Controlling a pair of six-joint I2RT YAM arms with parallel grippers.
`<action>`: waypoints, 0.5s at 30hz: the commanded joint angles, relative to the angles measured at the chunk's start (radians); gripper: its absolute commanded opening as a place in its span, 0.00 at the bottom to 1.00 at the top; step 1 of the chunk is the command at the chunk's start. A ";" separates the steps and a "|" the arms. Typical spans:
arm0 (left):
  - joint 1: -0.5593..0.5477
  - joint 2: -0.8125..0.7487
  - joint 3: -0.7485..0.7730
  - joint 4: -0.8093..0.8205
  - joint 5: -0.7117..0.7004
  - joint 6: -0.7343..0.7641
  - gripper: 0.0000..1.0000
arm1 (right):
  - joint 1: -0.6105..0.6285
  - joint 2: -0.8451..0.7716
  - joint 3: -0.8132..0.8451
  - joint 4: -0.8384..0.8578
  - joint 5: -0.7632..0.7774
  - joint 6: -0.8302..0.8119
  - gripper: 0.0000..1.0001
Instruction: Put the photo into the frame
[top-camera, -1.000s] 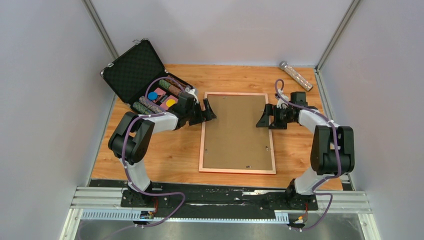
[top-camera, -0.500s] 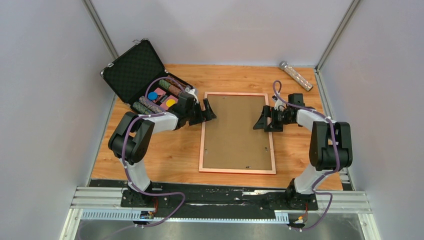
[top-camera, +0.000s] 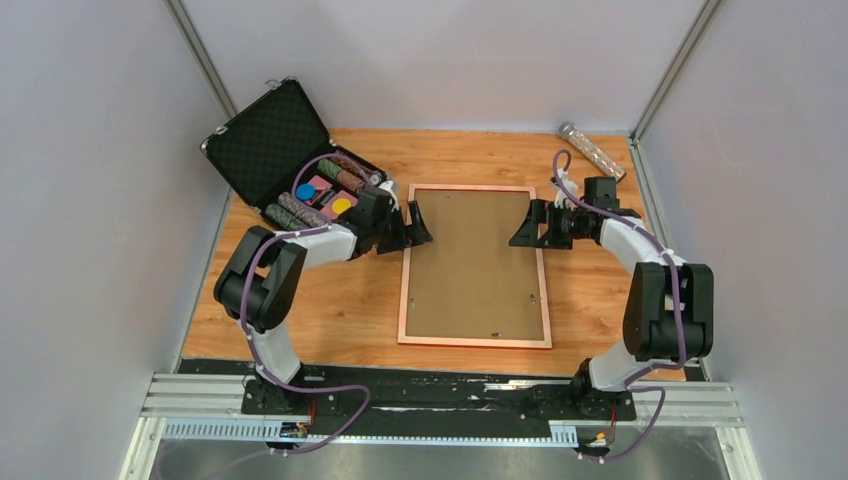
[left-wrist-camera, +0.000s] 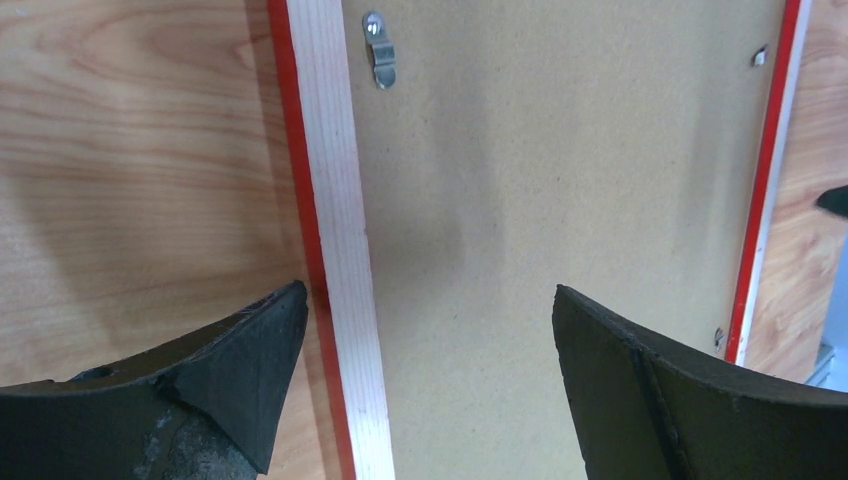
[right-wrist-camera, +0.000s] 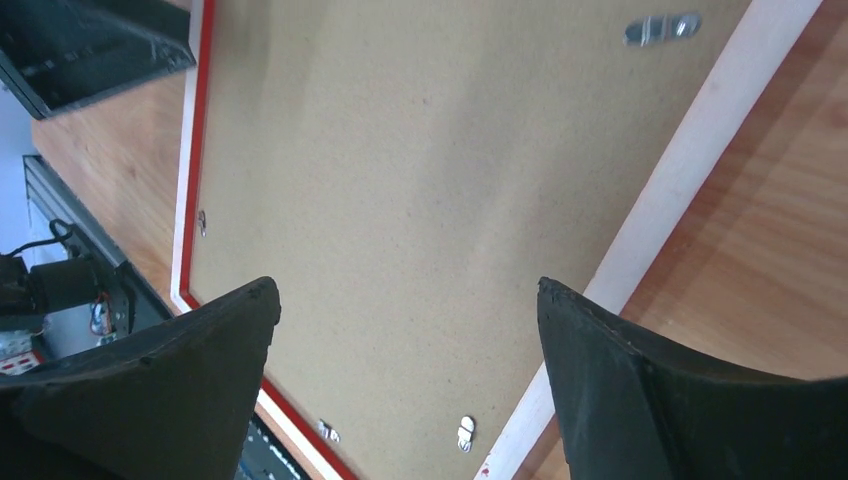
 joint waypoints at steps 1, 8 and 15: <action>-0.011 -0.072 0.024 -0.088 -0.039 0.062 1.00 | -0.002 -0.044 0.067 0.056 0.041 -0.029 0.98; -0.011 -0.117 0.028 -0.086 -0.060 0.134 1.00 | 0.011 0.006 0.121 0.091 0.183 -0.023 0.97; -0.009 -0.117 0.039 -0.088 -0.082 0.201 0.99 | 0.022 0.114 0.208 0.100 0.366 0.063 0.94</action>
